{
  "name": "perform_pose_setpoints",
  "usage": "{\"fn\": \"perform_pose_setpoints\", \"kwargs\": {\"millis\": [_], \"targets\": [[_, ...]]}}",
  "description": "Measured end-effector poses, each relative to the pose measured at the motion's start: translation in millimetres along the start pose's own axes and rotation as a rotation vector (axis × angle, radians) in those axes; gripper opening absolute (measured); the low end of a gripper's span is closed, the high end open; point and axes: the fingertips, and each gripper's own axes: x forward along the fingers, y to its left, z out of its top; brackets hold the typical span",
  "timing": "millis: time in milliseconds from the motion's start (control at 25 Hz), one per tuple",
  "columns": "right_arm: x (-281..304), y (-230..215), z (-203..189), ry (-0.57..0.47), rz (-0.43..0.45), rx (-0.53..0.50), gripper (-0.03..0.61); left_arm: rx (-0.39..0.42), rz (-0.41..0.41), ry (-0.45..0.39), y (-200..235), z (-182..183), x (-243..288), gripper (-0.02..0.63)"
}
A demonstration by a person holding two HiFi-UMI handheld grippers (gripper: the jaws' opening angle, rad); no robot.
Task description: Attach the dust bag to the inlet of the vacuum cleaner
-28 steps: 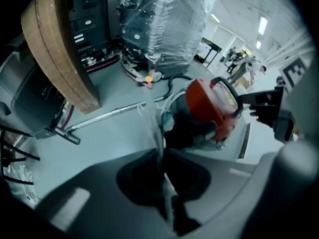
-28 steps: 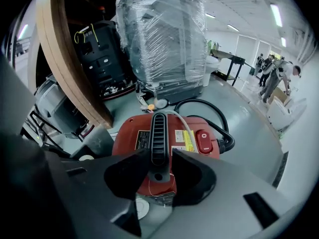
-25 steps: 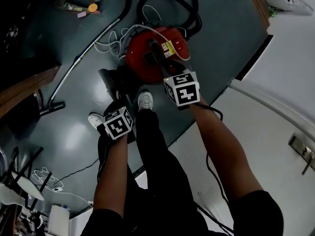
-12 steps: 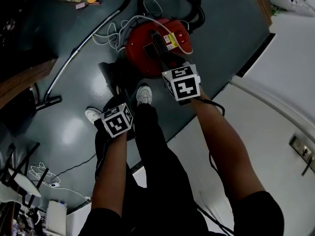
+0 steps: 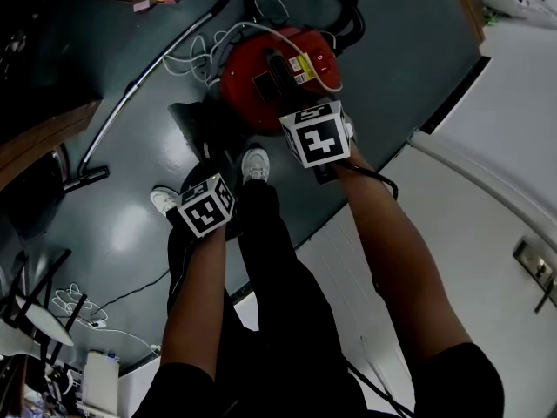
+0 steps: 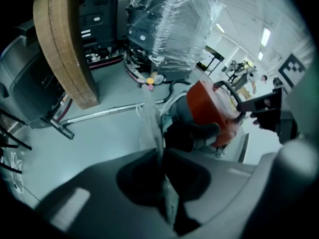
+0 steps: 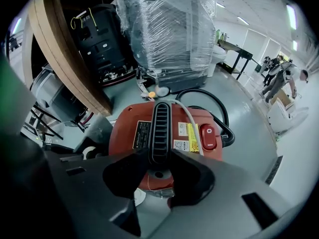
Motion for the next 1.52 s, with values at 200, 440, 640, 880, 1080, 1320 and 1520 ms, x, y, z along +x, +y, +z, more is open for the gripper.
{"fn": "perform_pose_setpoints", "kwargs": {"millis": [200, 440, 640, 880, 1080, 1320, 1520], "targets": [[-1, 1, 0, -0.008, 0.010, -0.033, 0.135, -0.053, -0.014, -0.011, 0, 7, 4, 0.023], [1, 2, -1, -0.015, 0.005, -0.044, 0.135, -0.032, -0.025, 0.008, -6, 6, 10, 0.025], [1, 1, 1, -0.018, 0.016, -0.063, 0.135, -0.032, -0.049, 0.020, -16, 9, 14, 0.031], [-2, 1, 1, -0.028, 0.018, -0.070, 0.136, 0.069, -0.083, 0.036, -22, 12, 14, 0.032], [0, 1, 0, -0.033, 0.021, -0.065, 0.135, -0.056, -0.232, 0.095, -22, 9, 18, 0.034], [1, 0, 0, -0.020, 0.021, -0.084, 0.137, 0.155, -0.195, 0.163, -32, 7, 20, 0.037], [1, 0, -1, 0.000, 0.010, -0.124, 0.138, -0.106, -0.312, 0.209, -33, 10, 24, 0.054]]}}
